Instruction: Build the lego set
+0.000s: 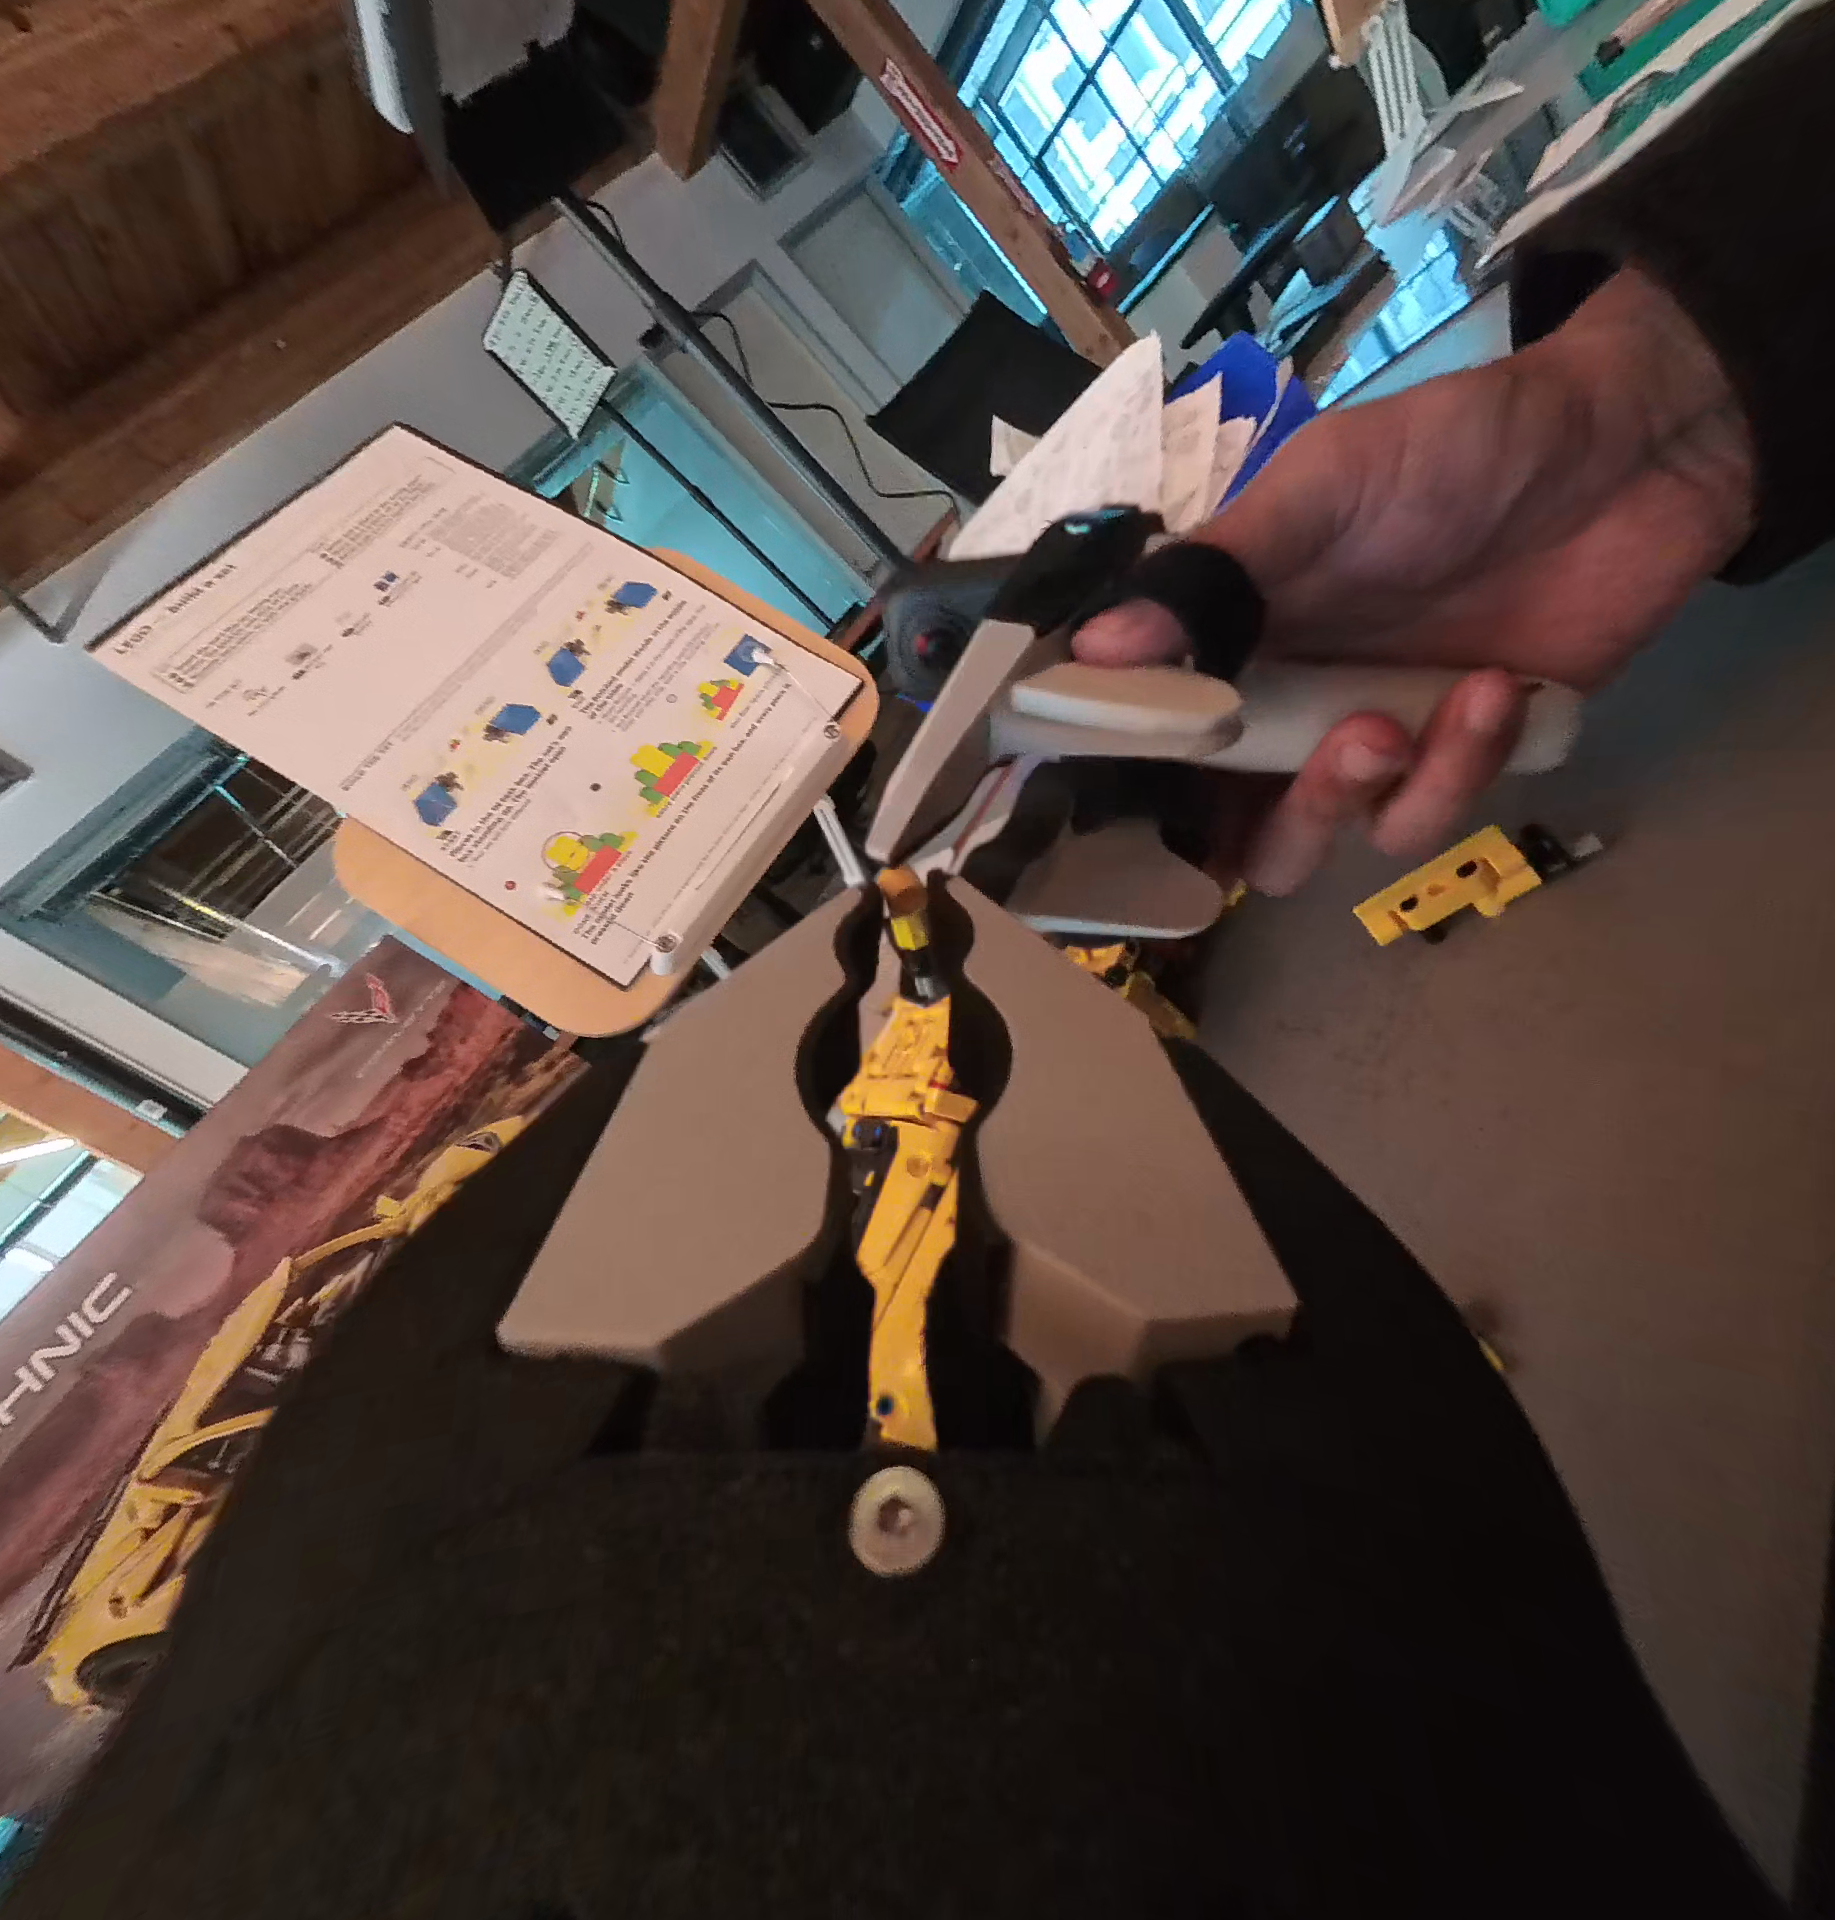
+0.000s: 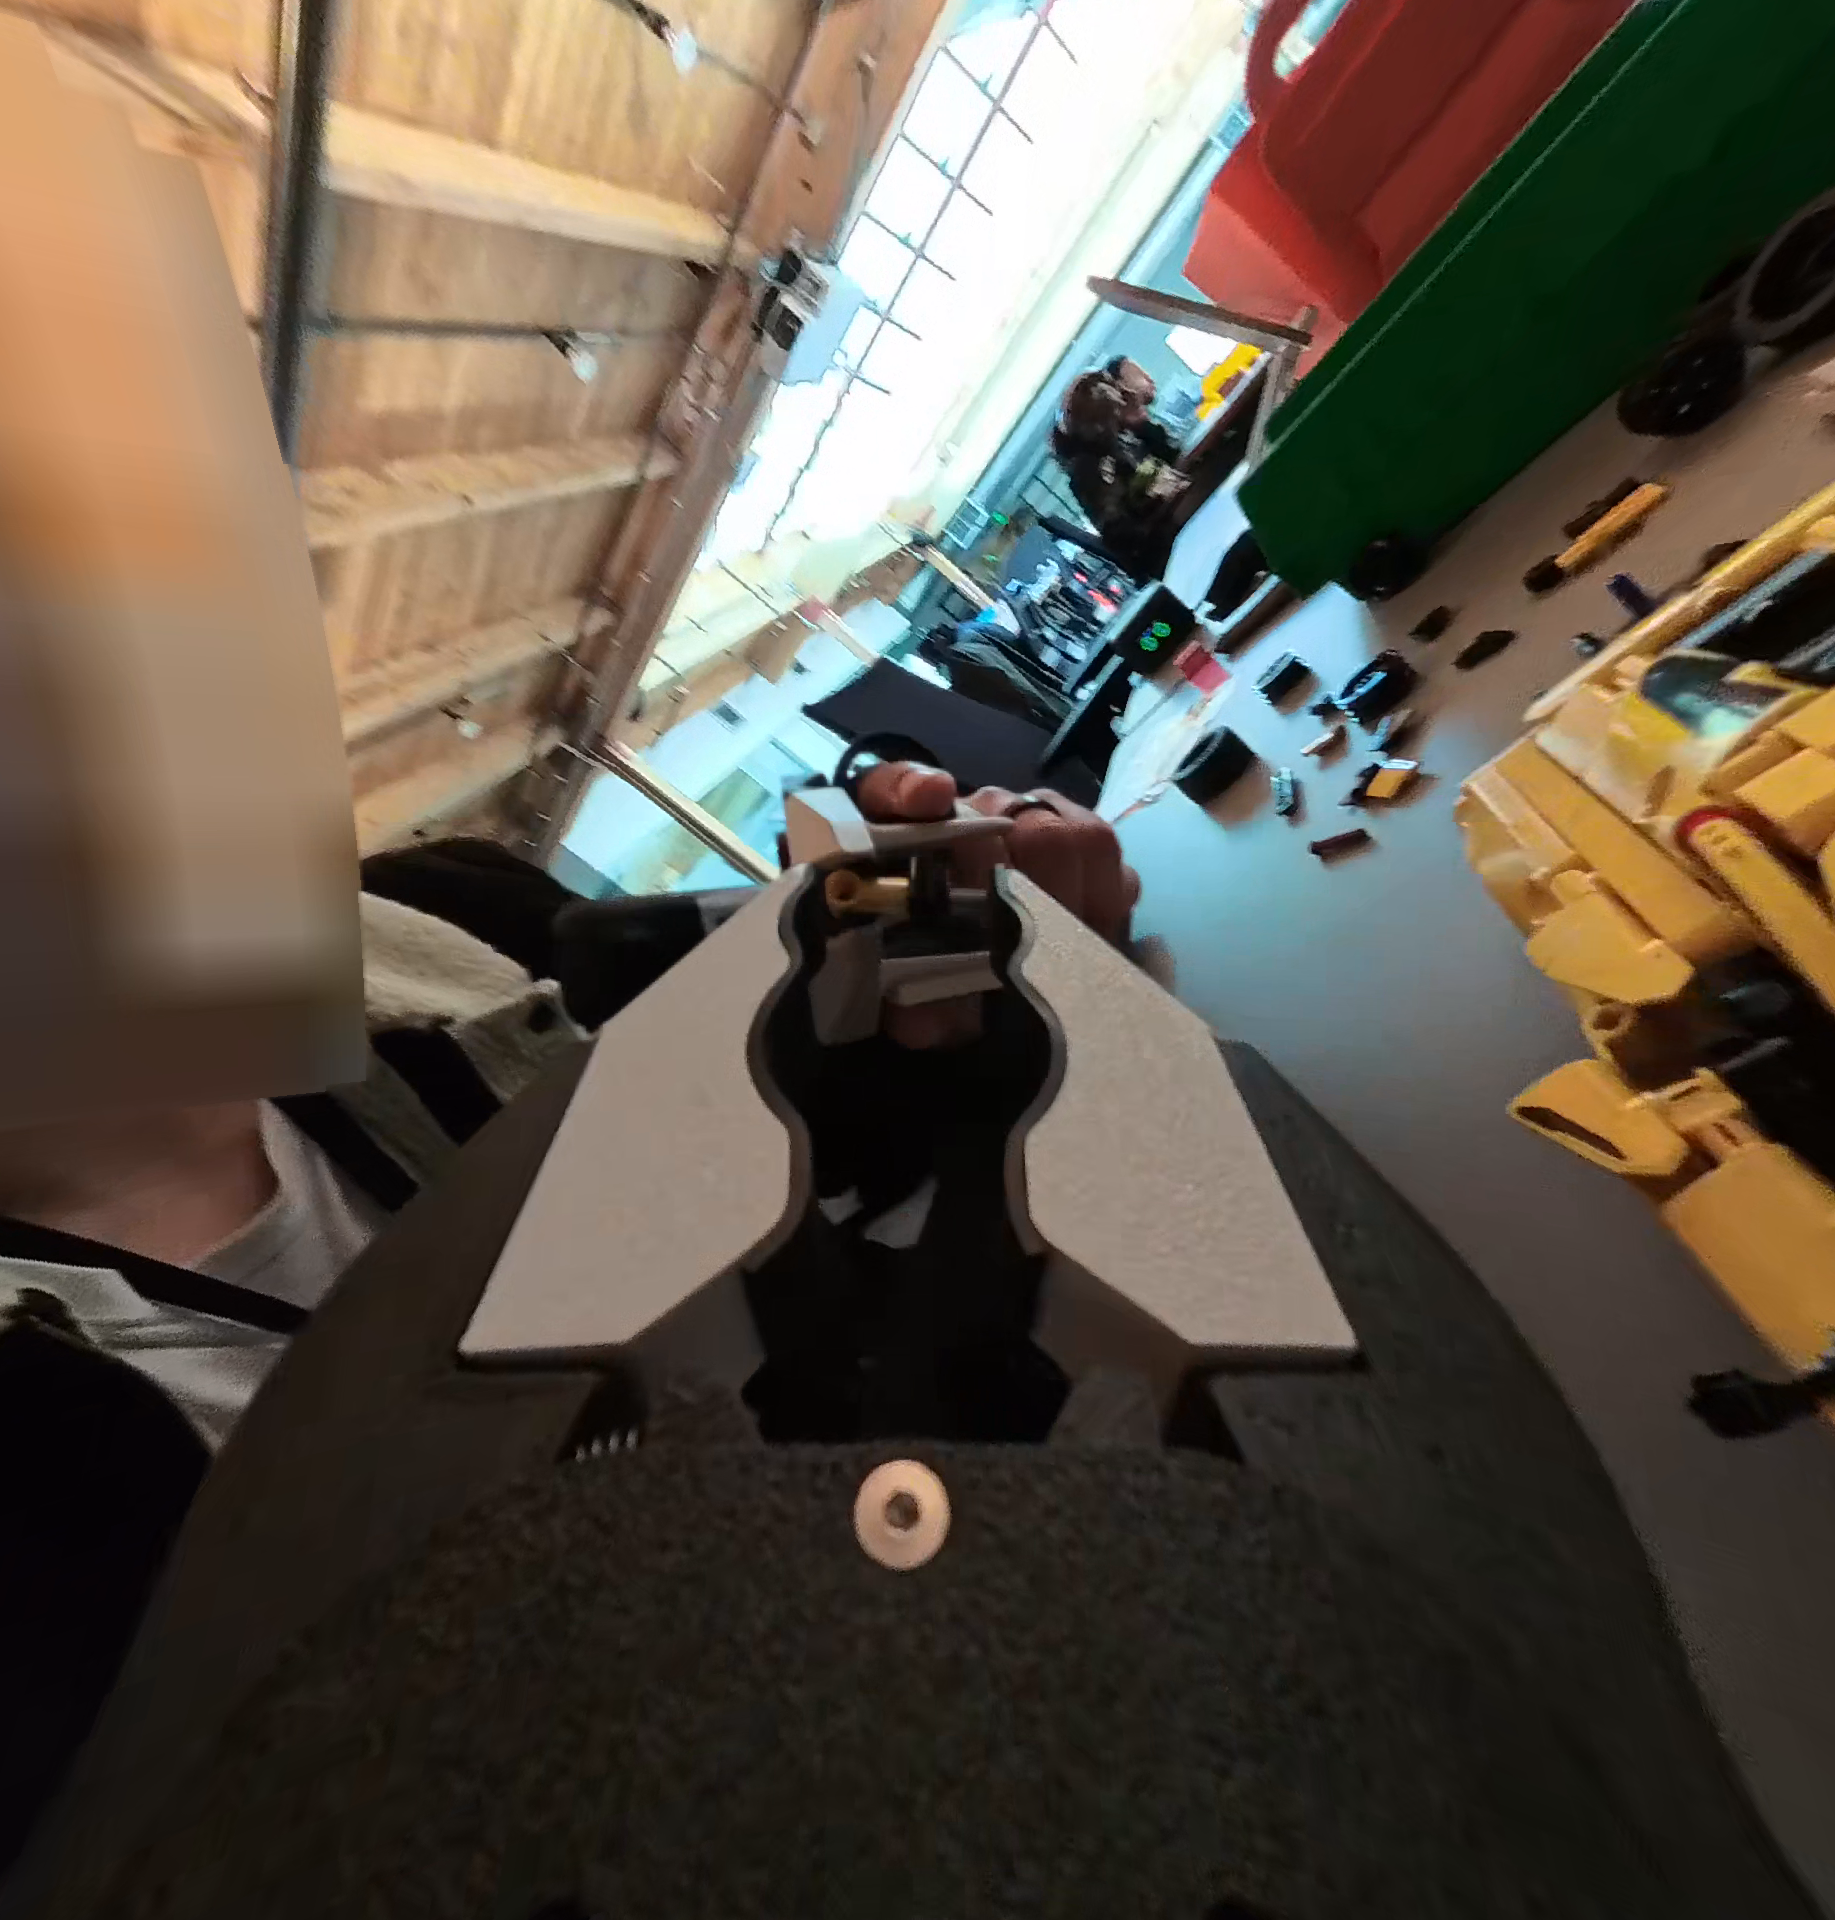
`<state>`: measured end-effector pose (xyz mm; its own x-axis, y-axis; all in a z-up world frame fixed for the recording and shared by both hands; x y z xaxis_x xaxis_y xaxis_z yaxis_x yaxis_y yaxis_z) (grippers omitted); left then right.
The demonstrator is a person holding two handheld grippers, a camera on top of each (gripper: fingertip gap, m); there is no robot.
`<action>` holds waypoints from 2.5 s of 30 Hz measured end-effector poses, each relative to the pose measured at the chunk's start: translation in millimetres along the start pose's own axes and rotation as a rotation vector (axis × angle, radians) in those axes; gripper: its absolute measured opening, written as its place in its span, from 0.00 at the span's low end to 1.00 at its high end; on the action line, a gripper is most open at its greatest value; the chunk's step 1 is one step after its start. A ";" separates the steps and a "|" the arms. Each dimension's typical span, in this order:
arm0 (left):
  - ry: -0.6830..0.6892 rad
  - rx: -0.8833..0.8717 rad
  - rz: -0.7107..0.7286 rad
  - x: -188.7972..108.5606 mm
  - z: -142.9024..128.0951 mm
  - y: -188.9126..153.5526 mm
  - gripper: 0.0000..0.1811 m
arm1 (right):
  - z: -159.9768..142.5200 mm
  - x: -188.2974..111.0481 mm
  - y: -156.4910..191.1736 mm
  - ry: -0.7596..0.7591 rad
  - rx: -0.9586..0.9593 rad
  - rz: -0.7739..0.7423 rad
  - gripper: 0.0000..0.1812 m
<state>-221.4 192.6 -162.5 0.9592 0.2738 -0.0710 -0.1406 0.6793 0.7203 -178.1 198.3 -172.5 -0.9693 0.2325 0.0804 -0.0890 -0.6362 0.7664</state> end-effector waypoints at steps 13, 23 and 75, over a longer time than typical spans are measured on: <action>-0.030 -0.034 0.045 -2.2 8.5 5.5 0.04 | 3.2 4.1 3.0 -0.068 0.080 0.140 0.17; -0.036 -0.066 0.011 -2.1 8.6 4.0 0.04 | 2.2 4.1 4.3 -0.061 0.113 0.181 0.17; -0.283 -1.085 -0.669 -16.8 -13.4 47.7 0.04 | 23.4 4.6 21.5 0.098 -0.319 -0.230 0.04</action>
<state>-247.5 229.5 -136.2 0.9194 -0.3906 0.0457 0.3832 0.8636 -0.3277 -179.1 202.9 -140.7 -0.9316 0.3343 -0.1426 -0.3579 -0.7758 0.5196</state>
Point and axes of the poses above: each gripper's, where its closed fingertips meet, x out along the fingers, z out of its top, y = z × x across the jaws, the point moved 3 cm from there along -x, back along the fingers, and after that the axes turned 12 degrees about y, right-handed, at the moved point
